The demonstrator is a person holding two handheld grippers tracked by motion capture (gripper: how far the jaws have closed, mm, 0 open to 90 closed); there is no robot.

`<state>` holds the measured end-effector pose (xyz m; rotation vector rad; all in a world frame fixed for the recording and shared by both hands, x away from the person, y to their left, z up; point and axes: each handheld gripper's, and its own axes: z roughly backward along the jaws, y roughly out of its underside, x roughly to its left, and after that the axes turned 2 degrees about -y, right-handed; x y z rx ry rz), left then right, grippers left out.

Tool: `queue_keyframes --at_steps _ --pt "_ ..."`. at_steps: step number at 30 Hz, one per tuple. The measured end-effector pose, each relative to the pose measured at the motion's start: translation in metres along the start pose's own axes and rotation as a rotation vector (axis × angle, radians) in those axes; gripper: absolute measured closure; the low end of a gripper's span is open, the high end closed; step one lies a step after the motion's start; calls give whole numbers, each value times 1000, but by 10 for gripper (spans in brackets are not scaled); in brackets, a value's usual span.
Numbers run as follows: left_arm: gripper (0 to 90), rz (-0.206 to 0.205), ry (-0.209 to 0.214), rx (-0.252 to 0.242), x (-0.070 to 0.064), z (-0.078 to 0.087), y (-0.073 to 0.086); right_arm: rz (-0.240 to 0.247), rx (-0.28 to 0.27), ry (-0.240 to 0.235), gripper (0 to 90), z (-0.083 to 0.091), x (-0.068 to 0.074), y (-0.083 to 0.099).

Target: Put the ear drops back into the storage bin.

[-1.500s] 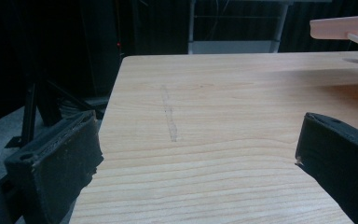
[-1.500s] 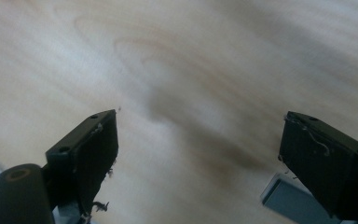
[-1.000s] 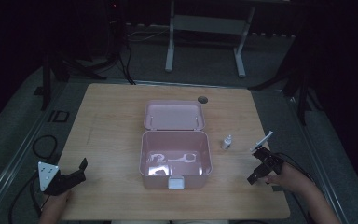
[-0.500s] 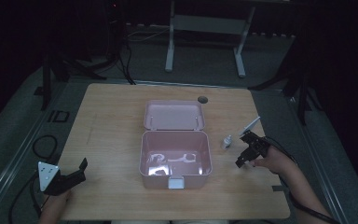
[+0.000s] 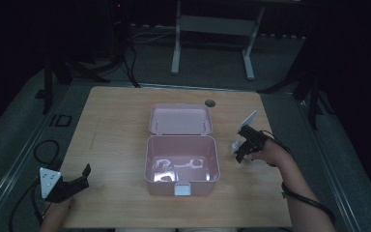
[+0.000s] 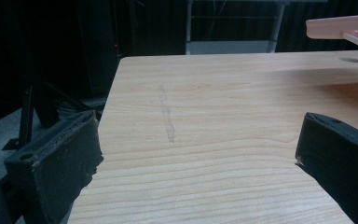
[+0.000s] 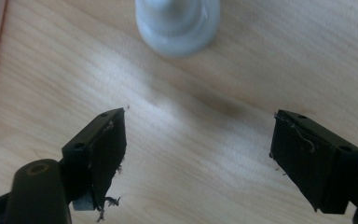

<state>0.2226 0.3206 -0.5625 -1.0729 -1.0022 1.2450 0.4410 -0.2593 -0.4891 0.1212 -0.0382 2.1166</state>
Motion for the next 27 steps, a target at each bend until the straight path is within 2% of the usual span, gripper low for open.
queue_keyframes --at_steps 11,19,22,27 --pt "4 -2 3 -1 0 0 0 10 -7 7 195 3 7 -28" --pt "3 -3 6 -2 0 0 0 29 16 16 232 -4 11 -44" --pt "3 -3 6 -1 0 0 0 41 16 43 262 -6 11 -47" --pt "4 -4 7 -1 0 0 0 47 22 42 339 -8 11 -51"
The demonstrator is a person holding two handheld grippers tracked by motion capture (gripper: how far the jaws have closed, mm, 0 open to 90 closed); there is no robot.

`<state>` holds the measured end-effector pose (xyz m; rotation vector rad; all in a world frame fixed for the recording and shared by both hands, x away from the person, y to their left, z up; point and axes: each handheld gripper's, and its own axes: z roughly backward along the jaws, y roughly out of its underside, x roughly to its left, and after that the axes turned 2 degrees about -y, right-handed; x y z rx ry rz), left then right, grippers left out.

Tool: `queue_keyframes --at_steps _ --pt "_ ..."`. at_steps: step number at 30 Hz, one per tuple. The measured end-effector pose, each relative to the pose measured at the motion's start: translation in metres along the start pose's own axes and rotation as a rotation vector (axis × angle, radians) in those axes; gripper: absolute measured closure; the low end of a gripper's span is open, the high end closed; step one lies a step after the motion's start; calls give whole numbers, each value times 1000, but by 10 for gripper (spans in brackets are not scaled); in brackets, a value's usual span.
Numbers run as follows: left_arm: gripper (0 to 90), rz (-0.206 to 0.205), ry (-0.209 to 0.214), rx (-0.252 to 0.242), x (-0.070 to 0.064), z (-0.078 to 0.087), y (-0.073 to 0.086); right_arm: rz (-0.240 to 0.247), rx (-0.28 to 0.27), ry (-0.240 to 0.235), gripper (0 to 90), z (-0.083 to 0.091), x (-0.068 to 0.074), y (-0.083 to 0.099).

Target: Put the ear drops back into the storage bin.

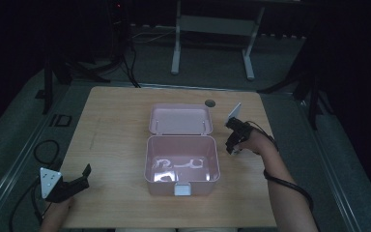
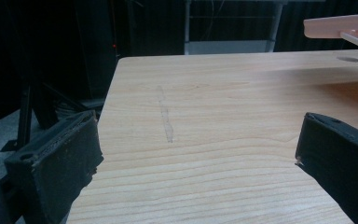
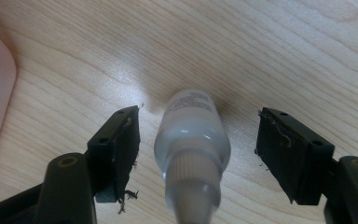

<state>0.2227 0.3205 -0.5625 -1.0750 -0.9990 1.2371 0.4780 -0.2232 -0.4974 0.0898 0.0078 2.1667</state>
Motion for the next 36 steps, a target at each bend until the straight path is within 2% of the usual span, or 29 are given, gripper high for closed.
queue_keyframes --at_steps 7,12,17,22,24,32,36 --pt "4 -1 0 1 0 0 0 37 14 2 466 -4 2 -2" --pt "4 -1 0 1 0 0 0 70 43 24 555 -9 6 -3" --pt "3 -1 0 1 0 0 0 90 36 38 592 -10 7 -3" --pt "3 -1 0 2 0 0 0 143 53 75 594 -10 10 0" --pt "4 -1 -1 2 0 0 0 173 61 79 594 -9 11 2" --pt "4 -1 -2 2 0 0 0 341 55 101 595 -7 18 15" --pt "3 0 -1 4 0 0 0 443 36 102 595 -6 21 23"
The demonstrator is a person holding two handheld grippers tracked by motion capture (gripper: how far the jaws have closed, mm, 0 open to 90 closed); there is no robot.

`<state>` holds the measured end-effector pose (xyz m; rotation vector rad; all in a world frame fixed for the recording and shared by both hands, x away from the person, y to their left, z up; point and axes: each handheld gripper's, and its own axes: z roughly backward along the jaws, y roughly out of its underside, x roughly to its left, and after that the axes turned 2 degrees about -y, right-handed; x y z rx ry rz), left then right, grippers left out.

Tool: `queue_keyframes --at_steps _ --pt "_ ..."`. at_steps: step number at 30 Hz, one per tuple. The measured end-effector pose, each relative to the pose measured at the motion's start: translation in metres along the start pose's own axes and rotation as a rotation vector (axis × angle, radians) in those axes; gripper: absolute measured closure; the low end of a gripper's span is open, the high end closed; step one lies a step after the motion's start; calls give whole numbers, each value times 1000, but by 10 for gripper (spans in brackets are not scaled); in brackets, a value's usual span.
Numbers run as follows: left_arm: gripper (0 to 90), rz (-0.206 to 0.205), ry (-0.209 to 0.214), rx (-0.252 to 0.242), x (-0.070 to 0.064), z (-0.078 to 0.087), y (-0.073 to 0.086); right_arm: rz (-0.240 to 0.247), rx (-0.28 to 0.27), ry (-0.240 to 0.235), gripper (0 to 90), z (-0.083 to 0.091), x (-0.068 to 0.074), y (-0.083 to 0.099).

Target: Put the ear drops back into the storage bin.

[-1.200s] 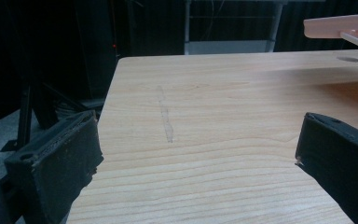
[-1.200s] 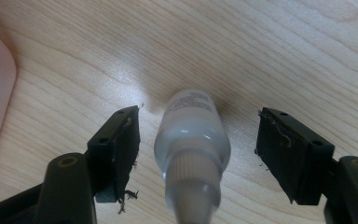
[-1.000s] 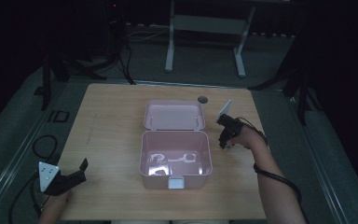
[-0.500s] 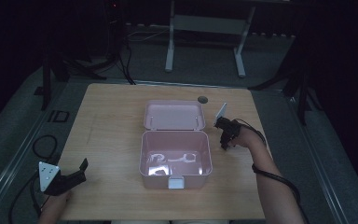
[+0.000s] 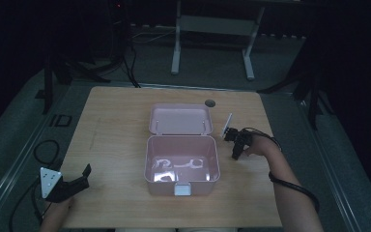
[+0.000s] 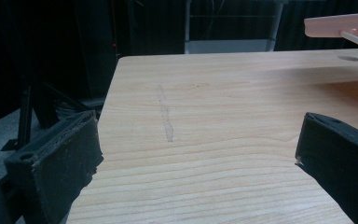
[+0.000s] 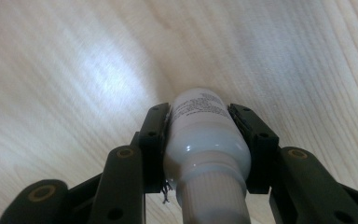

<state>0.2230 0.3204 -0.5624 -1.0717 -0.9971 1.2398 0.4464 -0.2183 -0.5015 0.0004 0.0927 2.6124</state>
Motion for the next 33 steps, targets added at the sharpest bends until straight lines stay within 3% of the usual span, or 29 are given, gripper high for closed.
queue_keyframes --at_steps 11,18,19,21,28,33 --pt "3 0 -2 1 0 0 0 250 9 30 595 -5 23 18" --pt "3 -2 -3 3 0 0 0 370 5 65 594 -6 37 29" --pt "4 -1 -3 3 0 0 0 382 6 54 595 -6 39 31" --pt "4 -1 -3 4 0 0 0 428 0 79 595 -6 44 35" --pt "3 -3 -4 5 0 0 0 501 8 77 595 -4 57 43" --pt "4 -2 -5 6 0 -1 0 548 44 122 595 -4 65 47"
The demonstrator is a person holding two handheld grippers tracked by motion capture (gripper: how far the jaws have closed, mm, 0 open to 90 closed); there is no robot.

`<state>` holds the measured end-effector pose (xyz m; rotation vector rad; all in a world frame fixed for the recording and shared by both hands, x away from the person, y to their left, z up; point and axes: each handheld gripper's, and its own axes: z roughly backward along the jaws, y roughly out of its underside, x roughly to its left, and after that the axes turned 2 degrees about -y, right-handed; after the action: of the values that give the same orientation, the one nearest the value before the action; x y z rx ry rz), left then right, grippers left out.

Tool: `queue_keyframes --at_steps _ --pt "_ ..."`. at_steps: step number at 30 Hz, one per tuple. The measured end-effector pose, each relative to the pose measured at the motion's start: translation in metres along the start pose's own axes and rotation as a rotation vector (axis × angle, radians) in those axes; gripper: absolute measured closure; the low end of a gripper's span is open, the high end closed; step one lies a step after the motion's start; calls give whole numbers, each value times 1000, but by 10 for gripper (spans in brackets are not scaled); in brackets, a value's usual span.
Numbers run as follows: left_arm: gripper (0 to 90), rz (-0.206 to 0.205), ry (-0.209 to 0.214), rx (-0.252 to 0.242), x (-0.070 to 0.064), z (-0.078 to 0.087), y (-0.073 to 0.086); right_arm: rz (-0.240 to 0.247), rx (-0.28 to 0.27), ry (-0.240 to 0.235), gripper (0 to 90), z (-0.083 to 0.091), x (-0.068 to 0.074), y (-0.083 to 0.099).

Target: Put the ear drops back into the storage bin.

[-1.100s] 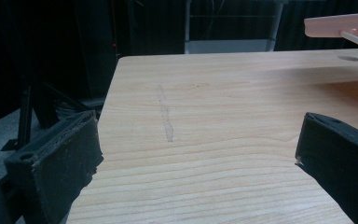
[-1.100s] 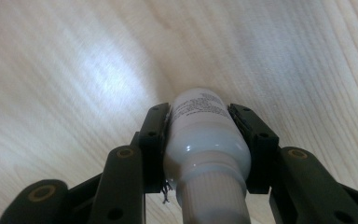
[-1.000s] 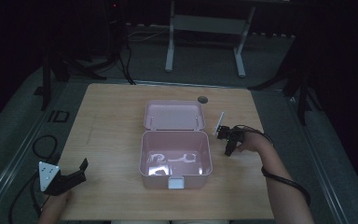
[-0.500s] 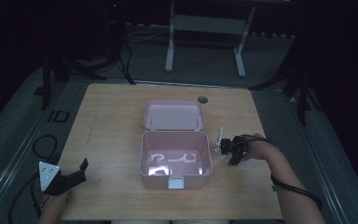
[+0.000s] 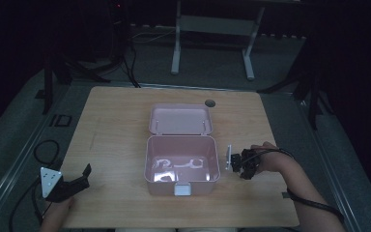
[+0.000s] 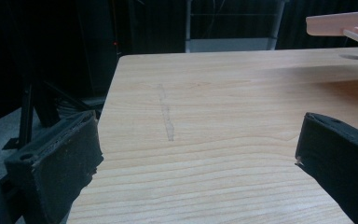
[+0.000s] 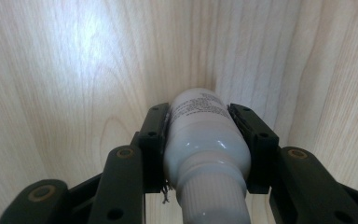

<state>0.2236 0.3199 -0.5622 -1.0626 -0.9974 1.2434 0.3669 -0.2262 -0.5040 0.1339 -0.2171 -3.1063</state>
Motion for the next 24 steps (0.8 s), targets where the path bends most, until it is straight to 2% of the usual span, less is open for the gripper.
queue_keyframes --at_steps 3,6,17,18,22,24 --pt "4 1 -1 1 0 0 0 40 45 12 595 1 6 -2" --pt "3 0 -1 1 0 0 0 60 64 25 595 3 9 -3" --pt "4 0 -1 0 0 0 0 64 53 26 595 12 15 -4" --pt "4 0 -1 0 0 0 0 54 47 25 595 13 15 -4" --pt "4 2 0 -1 0 0 0 29 11 -13 595 20 15 -2" --pt "4 0 1 0 0 0 0 24 12 -22 595 25 16 -2"
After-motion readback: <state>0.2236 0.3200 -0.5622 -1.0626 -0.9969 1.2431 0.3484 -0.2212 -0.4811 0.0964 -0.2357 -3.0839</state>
